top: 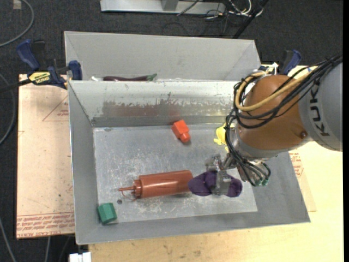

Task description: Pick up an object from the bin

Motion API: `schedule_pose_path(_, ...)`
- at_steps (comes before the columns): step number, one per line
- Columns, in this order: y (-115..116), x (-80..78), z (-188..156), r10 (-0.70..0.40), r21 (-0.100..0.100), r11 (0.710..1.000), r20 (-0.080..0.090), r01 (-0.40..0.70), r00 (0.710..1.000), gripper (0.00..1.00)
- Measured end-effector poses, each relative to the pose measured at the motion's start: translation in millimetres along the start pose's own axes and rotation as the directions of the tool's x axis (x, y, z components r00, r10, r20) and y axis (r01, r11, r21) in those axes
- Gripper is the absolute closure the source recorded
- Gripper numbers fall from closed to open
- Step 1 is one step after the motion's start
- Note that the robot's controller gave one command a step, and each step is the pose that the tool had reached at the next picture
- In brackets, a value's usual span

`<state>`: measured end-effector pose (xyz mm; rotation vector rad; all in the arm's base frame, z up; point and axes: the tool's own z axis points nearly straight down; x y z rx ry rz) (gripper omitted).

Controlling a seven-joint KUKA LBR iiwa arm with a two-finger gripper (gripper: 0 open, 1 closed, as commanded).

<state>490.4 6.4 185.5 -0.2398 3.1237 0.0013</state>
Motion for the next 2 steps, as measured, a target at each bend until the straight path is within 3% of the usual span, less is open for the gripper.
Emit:
schedule_pose_path(1, 0.0, 0.0, 0.0, -0.001, 0.0, 1.0, 0.0, 0.001, 1.0, 1.0)
schedule_pose_path(2, 2.6, -2.3, -48.2, 0.001, -0.001, 1.0, -0.005, -0.001, 1.0, 1.0)
